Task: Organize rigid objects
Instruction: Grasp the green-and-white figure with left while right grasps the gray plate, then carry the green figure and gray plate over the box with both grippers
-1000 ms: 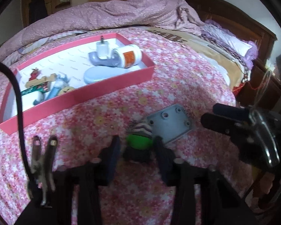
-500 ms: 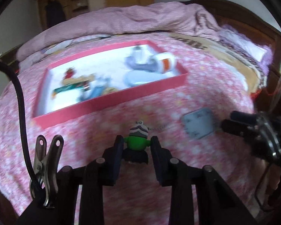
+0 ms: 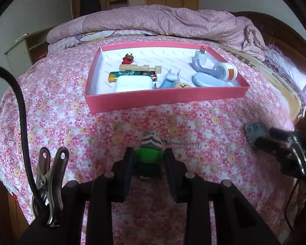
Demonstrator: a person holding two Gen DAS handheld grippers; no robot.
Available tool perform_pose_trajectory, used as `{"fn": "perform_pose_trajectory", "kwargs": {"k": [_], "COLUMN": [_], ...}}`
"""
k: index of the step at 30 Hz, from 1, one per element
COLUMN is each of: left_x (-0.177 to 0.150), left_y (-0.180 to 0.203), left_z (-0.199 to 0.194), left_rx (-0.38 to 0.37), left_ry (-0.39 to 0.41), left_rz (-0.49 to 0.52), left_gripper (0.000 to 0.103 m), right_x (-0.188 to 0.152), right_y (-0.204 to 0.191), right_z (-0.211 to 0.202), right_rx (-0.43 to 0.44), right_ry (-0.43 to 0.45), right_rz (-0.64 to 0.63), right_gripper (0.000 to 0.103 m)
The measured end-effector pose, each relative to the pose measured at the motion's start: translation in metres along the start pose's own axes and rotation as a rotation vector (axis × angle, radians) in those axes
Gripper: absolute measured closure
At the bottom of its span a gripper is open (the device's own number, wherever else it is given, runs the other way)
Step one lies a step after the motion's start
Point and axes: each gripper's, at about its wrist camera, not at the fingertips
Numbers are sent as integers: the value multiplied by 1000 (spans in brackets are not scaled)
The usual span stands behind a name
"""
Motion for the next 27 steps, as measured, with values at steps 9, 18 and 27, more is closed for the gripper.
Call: {"fn": "perform_pose_trajectory", "kwargs": {"k": [9,18,27], "left_x": [-4,-6,-7], "left_y": [0,-1,-2], "left_z": [4,2,-2], "left_rx": [5,-5,-16], "left_ry": [9,24,30], "left_rz": [-5,-11,-18], "left_gripper": [71,71,73], "right_x": [-4,-7,-9], "right_y": [-12,-18,-8], "right_z": [7,11,5], "right_rx": [-21,-44,-29], "right_ry": [25,52,76], "right_rz": [2,-36,12], "right_gripper": [25,16,31]}}
Point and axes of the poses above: each gripper's, at about its wrist camera, not at the fingertips, and z roughly the way its jaws point, y to its right, x to its top, and after that the axes turned 3 degrees about -y, right-handed
